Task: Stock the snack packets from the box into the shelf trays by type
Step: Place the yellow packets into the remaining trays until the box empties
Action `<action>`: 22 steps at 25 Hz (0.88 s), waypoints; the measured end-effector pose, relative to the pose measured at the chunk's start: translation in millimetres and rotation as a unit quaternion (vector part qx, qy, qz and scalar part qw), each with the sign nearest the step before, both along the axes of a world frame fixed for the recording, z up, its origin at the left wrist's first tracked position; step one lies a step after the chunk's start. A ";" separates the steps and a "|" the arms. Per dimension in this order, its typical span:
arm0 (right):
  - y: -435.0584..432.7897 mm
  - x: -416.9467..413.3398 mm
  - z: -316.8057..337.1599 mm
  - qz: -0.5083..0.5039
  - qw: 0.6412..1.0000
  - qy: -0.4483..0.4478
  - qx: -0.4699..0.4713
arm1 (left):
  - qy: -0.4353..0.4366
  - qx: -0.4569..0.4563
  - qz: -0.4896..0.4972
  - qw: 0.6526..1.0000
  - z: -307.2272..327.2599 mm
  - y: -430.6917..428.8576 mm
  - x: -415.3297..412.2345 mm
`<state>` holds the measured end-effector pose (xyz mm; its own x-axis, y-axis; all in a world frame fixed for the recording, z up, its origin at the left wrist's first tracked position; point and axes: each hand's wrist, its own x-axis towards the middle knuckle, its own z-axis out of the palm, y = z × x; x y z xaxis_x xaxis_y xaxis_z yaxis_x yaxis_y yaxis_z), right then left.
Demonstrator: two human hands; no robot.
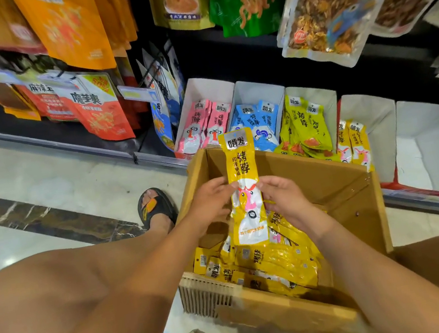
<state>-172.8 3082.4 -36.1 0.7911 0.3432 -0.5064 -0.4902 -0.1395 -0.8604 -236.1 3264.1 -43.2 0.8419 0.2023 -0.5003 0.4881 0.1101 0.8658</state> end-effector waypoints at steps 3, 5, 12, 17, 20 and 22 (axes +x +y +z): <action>2.4 -5.8 6.6 0.040 0.999 -0.009 0.007 | -0.010 -0.023 -0.023 0.999 -4.0 2.7 -2.3; 3.0 -8.7 7.7 0.054 0.998 -0.011 0.005 | -0.016 -0.013 -0.034 0.999 -7.3 5.2 -3.8; -8.8 -0.3 -21.7 0.058 0.996 0.012 -0.063 | -0.035 0.126 -0.034 0.991 -13.0 25.1 -5.1; -30.0 -15.4 -65.1 0.107 0.978 0.029 -0.174 | -0.051 0.223 -0.016 0.973 -17.0 49.7 -12.0; -41.3 -33.3 -98.4 0.211 0.946 -0.008 -0.246 | -0.057 0.207 -0.004 0.977 -22.0 55.0 -14.1; -45.8 -46.3 -120.8 0.295 0.906 -0.030 -0.301 | -0.062 0.204 0.010 0.977 -26.7 56.8 -13.6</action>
<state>-219.1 3036.6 -157.0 0.5917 0.3911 -0.7050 -0.1332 -0.8150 -0.5639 -249.7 3321.0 -70.0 0.8844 0.3816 -0.2686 0.3781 -0.2485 0.8918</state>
